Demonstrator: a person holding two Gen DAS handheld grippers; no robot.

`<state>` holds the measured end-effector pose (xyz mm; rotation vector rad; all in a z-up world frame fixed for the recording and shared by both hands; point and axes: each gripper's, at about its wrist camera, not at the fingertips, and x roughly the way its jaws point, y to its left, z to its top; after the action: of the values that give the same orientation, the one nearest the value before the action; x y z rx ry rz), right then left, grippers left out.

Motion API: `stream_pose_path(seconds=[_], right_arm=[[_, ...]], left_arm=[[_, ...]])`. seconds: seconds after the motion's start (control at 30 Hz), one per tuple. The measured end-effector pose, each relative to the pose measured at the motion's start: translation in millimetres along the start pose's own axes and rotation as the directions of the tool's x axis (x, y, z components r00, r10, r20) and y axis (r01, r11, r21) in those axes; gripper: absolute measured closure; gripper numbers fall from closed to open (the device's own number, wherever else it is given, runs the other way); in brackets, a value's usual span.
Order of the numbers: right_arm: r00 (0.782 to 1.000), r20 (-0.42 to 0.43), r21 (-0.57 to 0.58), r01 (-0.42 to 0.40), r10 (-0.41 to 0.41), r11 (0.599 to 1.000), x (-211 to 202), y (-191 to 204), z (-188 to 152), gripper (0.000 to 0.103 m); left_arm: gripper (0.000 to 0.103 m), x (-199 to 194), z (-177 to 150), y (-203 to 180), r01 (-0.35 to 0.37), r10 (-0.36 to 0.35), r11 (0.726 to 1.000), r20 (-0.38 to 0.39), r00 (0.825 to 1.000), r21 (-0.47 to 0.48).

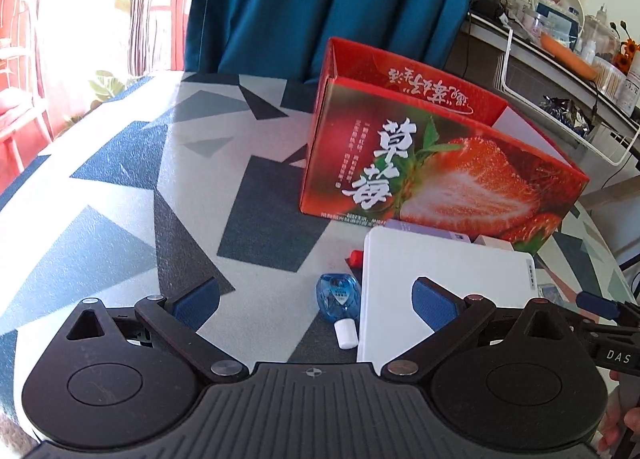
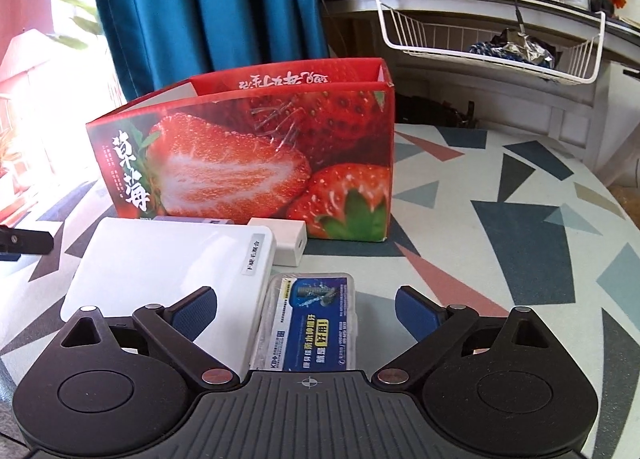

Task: Organize rigid objects
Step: 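Withdraw the right tool from the box and move toward the white tablet case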

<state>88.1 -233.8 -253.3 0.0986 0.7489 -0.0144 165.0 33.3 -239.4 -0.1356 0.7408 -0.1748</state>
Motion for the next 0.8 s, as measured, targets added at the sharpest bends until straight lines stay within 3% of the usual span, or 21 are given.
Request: stream_pose_path(seconds=[0.23,0.37,0.5,0.8], right_arm=[[0.998,-0.003,-0.15,-0.07,0.07,0.986,0,27,-5,0.012],[0.994,-0.016,-0.245,-0.11,0.11,0.963,0,46,-9,0.012],[0.99,-0.026,-0.318,-0.141,0.14,0.938,0,60,-13,0.015],[0.988,-0.076,-0.275,-0.152,0.136,0.95,7,55,-16,0.016]], left_arm=[[0.006,-2,-6,-11,0.056,-0.057,0.998,0.006,0.998,0.039],[0.014,-1,-7,-12,0.055,-0.055,0.997,-0.008,0.998,0.049],[0.014,-1,-6,-9,0.054,-0.054,0.998,-0.006,0.999,0.036],[0.014,0,-6,-9,0.062,-0.062,0.997,-0.009,0.998,0.035]])
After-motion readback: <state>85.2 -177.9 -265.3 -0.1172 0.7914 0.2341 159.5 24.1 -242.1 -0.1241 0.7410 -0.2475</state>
